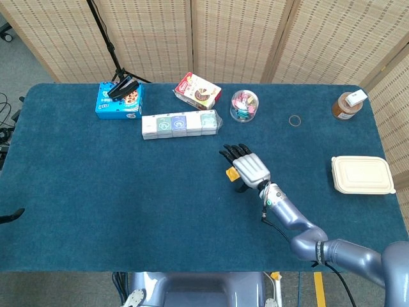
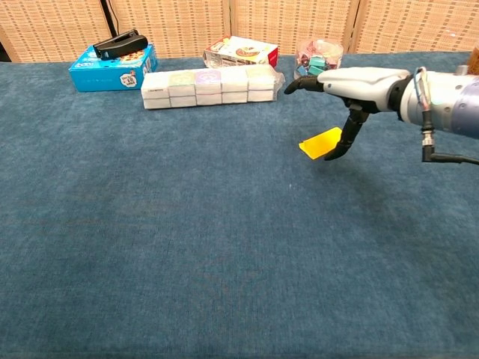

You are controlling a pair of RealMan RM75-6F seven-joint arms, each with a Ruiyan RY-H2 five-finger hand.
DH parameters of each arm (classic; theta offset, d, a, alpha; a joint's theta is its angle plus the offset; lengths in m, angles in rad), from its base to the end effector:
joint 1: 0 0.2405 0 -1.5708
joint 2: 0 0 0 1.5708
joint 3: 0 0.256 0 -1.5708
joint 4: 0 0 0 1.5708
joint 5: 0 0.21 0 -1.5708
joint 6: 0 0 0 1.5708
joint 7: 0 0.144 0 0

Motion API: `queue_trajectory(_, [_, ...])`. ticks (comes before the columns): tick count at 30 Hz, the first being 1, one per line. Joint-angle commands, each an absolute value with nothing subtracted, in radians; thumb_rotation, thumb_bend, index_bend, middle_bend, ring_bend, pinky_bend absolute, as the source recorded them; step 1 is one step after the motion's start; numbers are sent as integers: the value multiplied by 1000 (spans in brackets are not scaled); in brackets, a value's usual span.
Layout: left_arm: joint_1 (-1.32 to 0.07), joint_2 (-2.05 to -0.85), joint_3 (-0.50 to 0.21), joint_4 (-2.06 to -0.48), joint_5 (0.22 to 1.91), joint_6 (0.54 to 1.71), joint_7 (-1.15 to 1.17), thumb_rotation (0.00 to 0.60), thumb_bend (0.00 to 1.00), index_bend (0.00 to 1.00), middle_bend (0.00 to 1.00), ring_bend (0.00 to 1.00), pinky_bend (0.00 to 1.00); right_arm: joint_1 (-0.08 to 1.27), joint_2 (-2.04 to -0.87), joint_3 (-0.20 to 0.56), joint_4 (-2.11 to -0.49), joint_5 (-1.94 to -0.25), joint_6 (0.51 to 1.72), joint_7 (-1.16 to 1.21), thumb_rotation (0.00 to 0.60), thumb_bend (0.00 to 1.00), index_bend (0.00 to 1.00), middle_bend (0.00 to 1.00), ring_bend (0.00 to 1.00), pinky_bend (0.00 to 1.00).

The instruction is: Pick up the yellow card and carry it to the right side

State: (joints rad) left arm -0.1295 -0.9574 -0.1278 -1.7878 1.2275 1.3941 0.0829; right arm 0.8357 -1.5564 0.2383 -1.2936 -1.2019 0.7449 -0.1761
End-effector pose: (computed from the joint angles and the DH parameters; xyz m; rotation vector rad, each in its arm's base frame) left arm -0.3094 0.2047 0.2047 -1.2246 -0.9618 -0.7745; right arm -0.1378 -0.3878 -0.0184 1.9796 -0.9362 0.9030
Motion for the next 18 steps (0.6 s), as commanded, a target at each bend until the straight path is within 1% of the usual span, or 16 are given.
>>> queue_trajectory(1, [-130,-957,-128,-1787,1228,1394,84,600,0,0,0,0,0,853,-1579,242,-1277,-1181,738,-188,600,0,0,0,0,0])
queue_trajectory(7, [-134,-959,-129,-1785,1226,1389,87,600,0,0,0,0,0,894,-1654,265,-1204,-1115,746,-240,600,0,0,0,0,0])
queue_trajectory(18, [-133,-957,-130,-1782,1226,1389,78,600,0,0,0,0,0,916,-1700,259,-1146,-1075,752,-273,600,0,0,0,0,0])
